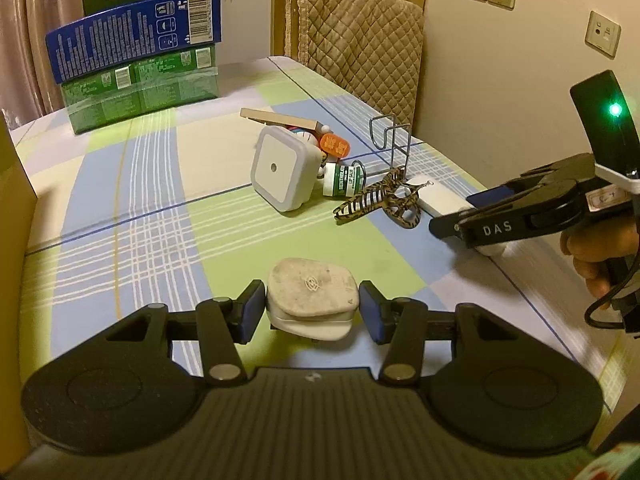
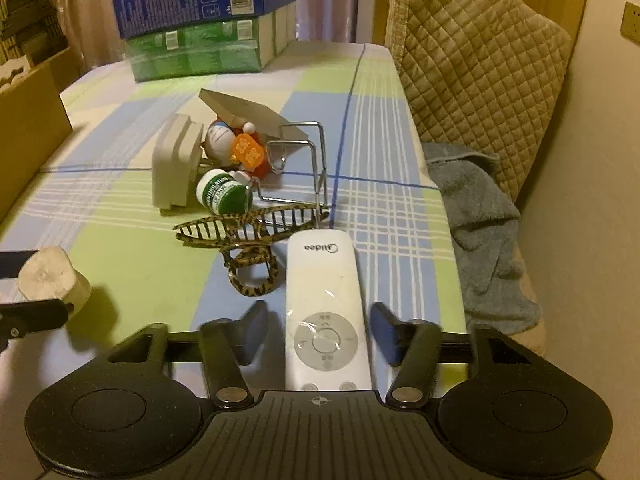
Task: Organize rigid objects
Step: 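Grasp the white Midea remote with the right tool, then carry the plug and remote into the cardboard box while both tools open to release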
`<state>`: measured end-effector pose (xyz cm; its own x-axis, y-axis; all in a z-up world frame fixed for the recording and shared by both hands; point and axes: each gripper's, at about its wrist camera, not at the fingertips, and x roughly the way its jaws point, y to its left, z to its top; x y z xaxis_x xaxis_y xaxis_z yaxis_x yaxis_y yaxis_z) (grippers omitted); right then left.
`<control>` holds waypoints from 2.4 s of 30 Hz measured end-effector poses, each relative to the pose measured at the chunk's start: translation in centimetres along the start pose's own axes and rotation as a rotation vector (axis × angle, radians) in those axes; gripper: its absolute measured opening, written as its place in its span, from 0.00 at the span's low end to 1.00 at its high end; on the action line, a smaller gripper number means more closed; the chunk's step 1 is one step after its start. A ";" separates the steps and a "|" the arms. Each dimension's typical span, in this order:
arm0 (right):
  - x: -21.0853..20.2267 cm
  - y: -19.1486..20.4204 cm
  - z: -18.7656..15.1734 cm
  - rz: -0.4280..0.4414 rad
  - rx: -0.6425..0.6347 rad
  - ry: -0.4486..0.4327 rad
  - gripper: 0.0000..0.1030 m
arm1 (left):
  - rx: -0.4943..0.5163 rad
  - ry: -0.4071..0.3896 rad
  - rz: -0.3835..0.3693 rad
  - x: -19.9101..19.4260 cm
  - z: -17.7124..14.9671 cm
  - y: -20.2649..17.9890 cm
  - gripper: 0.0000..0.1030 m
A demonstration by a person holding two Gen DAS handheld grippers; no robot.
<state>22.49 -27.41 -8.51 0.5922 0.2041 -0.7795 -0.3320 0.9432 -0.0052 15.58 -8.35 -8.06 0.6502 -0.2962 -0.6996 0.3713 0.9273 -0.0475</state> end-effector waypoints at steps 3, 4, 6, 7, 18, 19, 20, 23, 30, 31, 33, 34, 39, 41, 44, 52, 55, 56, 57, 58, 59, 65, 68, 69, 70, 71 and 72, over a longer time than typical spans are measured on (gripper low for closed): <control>-0.1 0.3 0.0 -0.005 -0.003 0.007 0.37 | -0.004 0.007 -0.002 0.0 -0.2 0.0 0.45; -0.2 0.3 -0.2 -0.007 0.002 0.010 0.37 | -0.005 0.008 -0.002 0.0 -0.2 0.0 0.45; -0.6 0.5 -0.4 -0.010 0.013 0.022 0.36 | 0.000 0.010 0.008 -0.1 -0.3 -0.1 0.45; -0.9 0.6 -0.6 -0.008 0.020 0.029 0.36 | -0.001 0.013 0.006 -0.2 -0.3 -0.2 0.45; -5.4 2.1 -1.6 0.012 0.085 0.008 0.36 | -0.004 -0.005 -0.014 -2.4 0.0 -0.4 0.45; -5.9 2.4 -1.5 0.011 0.085 0.003 0.36 | -0.005 -0.009 -0.014 -2.7 0.1 -0.4 0.45; -6.3 2.6 -1.4 0.012 0.083 -0.003 0.36 | -0.007 -0.012 -0.016 -3.0 0.2 -0.4 0.45; -7.8 3.3 -0.9 0.013 0.081 -0.025 0.36 | -0.017 -0.023 -0.015 -4.2 0.6 -0.1 0.45; -11.6 5.8 1.1 0.037 0.080 -0.099 0.36 | -0.046 -0.064 -0.006 -7.8 2.1 1.0 0.45; -12.2 6.3 1.3 0.044 0.077 -0.111 0.36 | -0.048 -0.071 -0.005 -8.4 2.3 1.2 0.45; -13.2 7.5 1.8 0.055 0.068 -0.131 0.36 | -0.051 -0.079 0.001 -9.7 2.7 1.7 0.45; -13.7 8.1 2.1 0.062 0.063 -0.140 0.36 | -0.052 -0.084 0.002 -10.3 2.8 1.9 0.45; -15.8 11.3 2.9 0.100 0.037 -0.177 0.36 | -0.052 -0.099 0.024 -13.1 2.8 3.3 0.45; -16.3 12.6 3.3 0.114 0.026 -0.187 0.36 | -0.059 -0.107 0.035 -14.3 2.7 4.1 0.45; -17.0 14.5 3.8 0.138 0.012 -0.197 0.36 | -0.070 -0.122 0.053 -16.0 2.5 5.4 0.45; -18.1 19.1 5.3 0.190 -0.045 -0.223 0.36 | -0.104 -0.148 0.116 -20.1 1.8 9.1 0.45; -18.3 20.8 5.7 0.209 -0.067 -0.230 0.36 | -0.116 -0.157 0.138 -21.4 1.4 10.4 0.45; -18.3 21.4 5.9 0.215 -0.074 -0.233 0.36 | -0.121 -0.159 0.144 -21.8 1.3 10.9 0.45; -18.3 22.0 6.0 0.220 -0.079 -0.234 0.36 | -0.125 -0.161 0.149 -22.2 1.2 11.2 0.45; -18.3 22.4 6.1 0.225 -0.083 -0.235 0.36 | -0.129 -0.161 0.154 -22.6 1.0 11.6 0.45; -18.3 22.9 6.2 0.230 -0.086 -0.236 0.36 | -0.132 -0.163 0.160 -23.0 0.9 12.0 0.45; -18.2 25.5 6.8 0.259 -0.116 -0.237 0.36 | -0.158 -0.175 0.188 -25.1 0.1 14.4 0.45; -18.2 26.8 7.0 0.276 -0.126 -0.236 0.36 | -0.164 -0.174 0.200 -25.8 -0.2 15.6 0.45; -18.2 27.2 7.1 0.281 -0.129 -0.236 0.36 | -0.166 -0.174 0.204 -26.0 -0.4 15.9 0.45; -18.1 27.6 7.2 0.287 -0.133 -0.234 0.36 | -0.169 -0.173 0.210 -26.3 -0.5 16.4 0.45; -18.0 28.1 7.3 0.293 -0.137 -0.231 0.36 | -0.171 -0.172 0.216 -26.5 -0.6 16.9 0.45; -17.9 28.4 7.3 0.298 -0.140 -0.230 0.36 | -0.171 -0.169 0.225 -26.6 -0.7 17.3 0.45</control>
<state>7.86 -2.35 9.85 0.5984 0.5317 -0.5993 -0.6016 0.7923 0.1022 4.26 15.76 9.25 0.8093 -0.1003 -0.5788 0.0986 0.9945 -0.0345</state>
